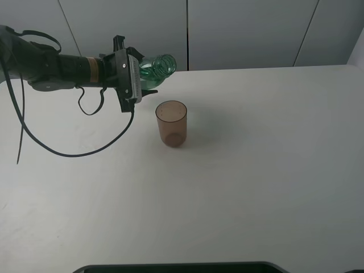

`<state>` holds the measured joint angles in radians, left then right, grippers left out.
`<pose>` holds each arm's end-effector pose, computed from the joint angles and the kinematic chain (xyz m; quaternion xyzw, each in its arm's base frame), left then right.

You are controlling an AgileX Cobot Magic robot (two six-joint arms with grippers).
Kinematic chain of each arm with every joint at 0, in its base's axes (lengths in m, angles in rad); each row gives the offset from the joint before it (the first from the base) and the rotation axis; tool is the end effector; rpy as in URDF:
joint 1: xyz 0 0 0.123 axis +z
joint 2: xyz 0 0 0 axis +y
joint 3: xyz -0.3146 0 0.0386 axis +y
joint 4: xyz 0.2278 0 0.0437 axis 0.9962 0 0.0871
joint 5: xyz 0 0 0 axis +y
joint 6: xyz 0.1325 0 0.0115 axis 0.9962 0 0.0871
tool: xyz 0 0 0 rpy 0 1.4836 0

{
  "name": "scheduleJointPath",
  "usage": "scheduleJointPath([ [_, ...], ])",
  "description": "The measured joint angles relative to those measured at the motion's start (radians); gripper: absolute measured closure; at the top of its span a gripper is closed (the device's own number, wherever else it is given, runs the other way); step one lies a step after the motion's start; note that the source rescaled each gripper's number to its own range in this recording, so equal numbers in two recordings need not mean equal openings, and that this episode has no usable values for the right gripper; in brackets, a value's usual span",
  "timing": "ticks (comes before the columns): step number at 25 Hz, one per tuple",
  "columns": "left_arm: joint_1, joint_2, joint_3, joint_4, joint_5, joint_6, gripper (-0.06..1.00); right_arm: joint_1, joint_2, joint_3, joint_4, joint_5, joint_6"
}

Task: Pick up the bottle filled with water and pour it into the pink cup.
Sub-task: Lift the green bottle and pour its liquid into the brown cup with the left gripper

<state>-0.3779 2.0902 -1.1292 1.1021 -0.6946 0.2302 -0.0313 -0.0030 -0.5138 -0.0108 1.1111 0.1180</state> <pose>0.3912 -0.2370 0.1615 0.6953 0.4672 -0.0397 0.5447 -0.0221 -0.0006 0.2465 0.0647 0.8594 0.0166 0.5069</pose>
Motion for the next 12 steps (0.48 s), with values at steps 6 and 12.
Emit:
scheduleJointPath([
  [6,0.0,0.0,0.0,-0.04,0.008,0.138,0.94,0.0,0.0,0.0,0.0,0.0,0.0],
  [12,0.0,0.0,0.0,-0.042,0.024,0.223,0.94,0.0,0.0,0.0,0.0,0.0,0.0],
])
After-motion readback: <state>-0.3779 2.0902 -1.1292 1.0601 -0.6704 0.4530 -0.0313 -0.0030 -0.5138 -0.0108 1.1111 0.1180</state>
